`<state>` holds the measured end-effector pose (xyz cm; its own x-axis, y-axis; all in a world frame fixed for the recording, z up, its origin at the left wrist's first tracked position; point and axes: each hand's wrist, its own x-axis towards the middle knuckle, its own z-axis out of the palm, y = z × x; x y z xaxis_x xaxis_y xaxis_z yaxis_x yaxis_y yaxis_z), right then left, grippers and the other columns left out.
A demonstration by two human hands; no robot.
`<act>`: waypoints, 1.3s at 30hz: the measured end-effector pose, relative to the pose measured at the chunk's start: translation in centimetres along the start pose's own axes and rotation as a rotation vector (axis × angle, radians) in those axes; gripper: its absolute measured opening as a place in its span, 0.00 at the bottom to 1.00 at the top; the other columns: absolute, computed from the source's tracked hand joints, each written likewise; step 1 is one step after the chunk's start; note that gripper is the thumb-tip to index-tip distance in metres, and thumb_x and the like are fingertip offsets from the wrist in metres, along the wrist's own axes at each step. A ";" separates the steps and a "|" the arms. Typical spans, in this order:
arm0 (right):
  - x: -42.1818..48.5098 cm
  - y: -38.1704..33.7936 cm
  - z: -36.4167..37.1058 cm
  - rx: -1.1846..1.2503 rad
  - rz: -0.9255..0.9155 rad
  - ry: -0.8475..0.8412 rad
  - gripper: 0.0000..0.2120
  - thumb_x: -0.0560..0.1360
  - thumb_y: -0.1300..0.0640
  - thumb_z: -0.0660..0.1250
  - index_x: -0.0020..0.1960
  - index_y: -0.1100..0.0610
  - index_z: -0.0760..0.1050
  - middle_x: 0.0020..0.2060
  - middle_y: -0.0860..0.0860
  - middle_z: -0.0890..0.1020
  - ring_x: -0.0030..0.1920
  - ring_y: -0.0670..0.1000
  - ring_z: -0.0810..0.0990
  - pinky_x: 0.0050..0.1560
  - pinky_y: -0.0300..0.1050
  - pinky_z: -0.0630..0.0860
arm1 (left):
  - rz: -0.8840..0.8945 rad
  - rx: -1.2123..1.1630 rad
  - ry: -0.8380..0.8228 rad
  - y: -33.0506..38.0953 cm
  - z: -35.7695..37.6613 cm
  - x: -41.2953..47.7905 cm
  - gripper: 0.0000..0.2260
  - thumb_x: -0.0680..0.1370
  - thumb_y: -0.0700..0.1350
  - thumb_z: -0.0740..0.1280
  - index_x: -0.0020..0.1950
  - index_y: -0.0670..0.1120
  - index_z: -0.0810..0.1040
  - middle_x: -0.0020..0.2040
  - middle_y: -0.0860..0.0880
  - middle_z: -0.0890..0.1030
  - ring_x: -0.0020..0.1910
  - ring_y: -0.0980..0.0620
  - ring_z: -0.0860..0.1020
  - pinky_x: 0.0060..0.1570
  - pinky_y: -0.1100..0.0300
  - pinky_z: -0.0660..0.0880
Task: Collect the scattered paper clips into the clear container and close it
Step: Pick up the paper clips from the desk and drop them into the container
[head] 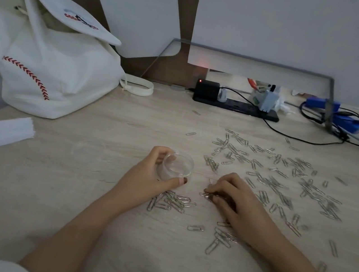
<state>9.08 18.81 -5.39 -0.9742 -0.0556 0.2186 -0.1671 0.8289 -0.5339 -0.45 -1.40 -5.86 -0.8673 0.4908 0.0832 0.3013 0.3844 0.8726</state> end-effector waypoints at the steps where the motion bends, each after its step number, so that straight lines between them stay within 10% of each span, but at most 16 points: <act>1: 0.1 -0.1 0.0 -0.019 0.005 0.010 0.07 0.75 0.60 0.62 0.50 0.51 0.76 0.49 0.44 0.73 0.50 0.40 0.72 0.49 0.27 0.67 | -0.003 -0.006 0.000 -0.1 0.0 0.0 0.25 0.68 0.55 0.73 0.61 0.56 0.67 0.60 0.62 0.74 0.59 0.71 0.69 0.53 0.73 0.66; 9: 0.5 -0.4 -0.2 -0.102 0.095 0.055 0.08 0.76 0.62 0.60 0.49 0.53 0.76 0.48 0.47 0.75 0.46 0.43 0.72 0.45 0.24 0.66 | -0.008 -0.007 -0.020 -0.2 -0.1 0.0 0.26 0.68 0.56 0.73 0.61 0.59 0.66 0.61 0.63 0.74 0.58 0.74 0.68 0.50 0.76 0.64; 20: 3.2 -3.8 -3.1 0.449 0.244 0.107 0.08 0.73 0.64 0.65 0.42 0.52 0.78 0.35 0.44 0.79 0.30 0.36 0.75 0.32 0.26 0.70 | 0.008 0.012 -0.017 -0.1 -0.2 0.1 0.28 0.67 0.58 0.73 0.63 0.57 0.66 0.61 0.64 0.73 0.58 0.72 0.69 0.52 0.76 0.66; 31: 7.9 -6.7 0.9 -0.049 0.070 -0.090 0.05 0.73 0.61 0.64 0.48 0.56 0.76 0.41 0.48 0.74 0.40 0.46 0.73 0.40 0.39 0.68 | 0.026 -0.052 -0.027 -0.3 -0.3 0.2 0.26 0.67 0.53 0.75 0.60 0.56 0.68 0.56 0.63 0.77 0.54 0.72 0.73 0.52 0.71 0.71; 39: 7.9 -7.2 0.6 -0.014 -0.063 -0.051 0.10 0.76 0.58 0.61 0.53 0.52 0.79 0.50 0.47 0.78 0.41 0.38 0.70 0.46 0.29 0.65 | 0.017 -0.170 0.050 -0.7 -1.5 0.7 0.26 0.65 0.56 0.75 0.59 0.56 0.70 0.56 0.58 0.78 0.57 0.63 0.76 0.59 0.61 0.73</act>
<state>2.53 12.07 -0.26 -0.9683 -0.1357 0.2097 -0.2266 0.8303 -0.5091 -1.83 -2.54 -5.74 -0.8823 0.4553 0.1191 0.2488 0.2364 0.9393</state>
